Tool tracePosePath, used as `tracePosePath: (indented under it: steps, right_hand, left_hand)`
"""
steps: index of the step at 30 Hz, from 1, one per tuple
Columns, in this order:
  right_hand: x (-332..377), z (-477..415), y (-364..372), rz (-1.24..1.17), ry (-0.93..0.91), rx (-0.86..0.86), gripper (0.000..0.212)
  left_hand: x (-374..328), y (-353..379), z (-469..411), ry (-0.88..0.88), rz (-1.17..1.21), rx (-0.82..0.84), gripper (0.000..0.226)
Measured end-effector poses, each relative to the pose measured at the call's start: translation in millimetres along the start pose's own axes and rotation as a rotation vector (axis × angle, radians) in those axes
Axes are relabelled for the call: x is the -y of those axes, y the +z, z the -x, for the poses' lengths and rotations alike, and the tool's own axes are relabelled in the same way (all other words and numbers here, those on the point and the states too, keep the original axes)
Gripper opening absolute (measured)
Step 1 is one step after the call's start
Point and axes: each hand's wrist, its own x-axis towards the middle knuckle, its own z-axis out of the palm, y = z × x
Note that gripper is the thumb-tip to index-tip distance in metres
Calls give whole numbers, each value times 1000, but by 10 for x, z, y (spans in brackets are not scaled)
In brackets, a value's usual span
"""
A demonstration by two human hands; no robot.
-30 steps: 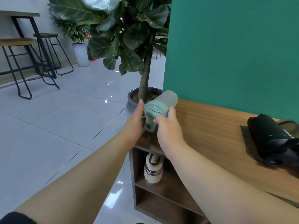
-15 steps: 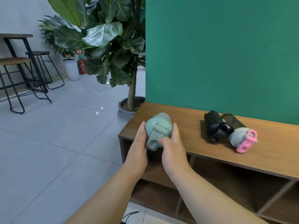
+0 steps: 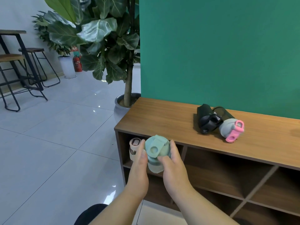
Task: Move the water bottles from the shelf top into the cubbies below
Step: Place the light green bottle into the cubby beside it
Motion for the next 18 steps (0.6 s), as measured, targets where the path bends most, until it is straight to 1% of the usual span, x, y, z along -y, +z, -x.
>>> tracePosePath:
  steps: [3, 5, 7, 10, 13, 15, 17, 18]
  right_hand:
    - [-229, -125, 9, 40, 56, 12, 78]
    - [-403, -246, 0, 35, 103, 34, 80]
    - [-588, -378, -6, 43, 145, 50, 76]
    - [-792, -559, -16, 53, 177, 45, 72]
    - [-947, -798, -25, 47, 170, 37, 55]
    - [-1055, -950, -31, 19, 180, 22, 57]
    - [-1138, -1084, -32, -15, 182, 25, 67]
    - [-1177, -1136, -42, -39, 192, 25, 70]
  left_hand:
    - [315, 55, -96, -101, 46, -5, 48]
    - [551, 93, -164, -146, 55, -39, 57]
    - [759, 127, -225, -199, 83, -29, 71]
    - [942, 156, -347, -279, 124, -4, 79]
    - [1078, 171, -552, -261, 89, 4, 85]
    - [1155, 186, -699, -246, 85, 10, 92]
    - [1210, 210, -852, -248, 106, 11, 102]
    - [1240, 229, -917, -256, 114, 20, 103]
